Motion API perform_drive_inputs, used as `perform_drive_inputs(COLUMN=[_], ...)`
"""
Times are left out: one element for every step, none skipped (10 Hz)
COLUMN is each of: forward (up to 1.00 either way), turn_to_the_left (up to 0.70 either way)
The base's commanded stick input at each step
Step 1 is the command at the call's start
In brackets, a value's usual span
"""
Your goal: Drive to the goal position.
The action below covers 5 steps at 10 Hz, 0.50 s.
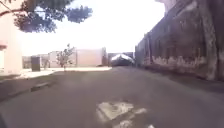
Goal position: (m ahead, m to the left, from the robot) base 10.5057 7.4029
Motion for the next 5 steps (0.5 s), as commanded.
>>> perform_drive_inputs(forward=[1.00,1.00,1.00,1.00,1.00], turn_to_the_left=[0.00,0.00,0.00,0.00,0.00])
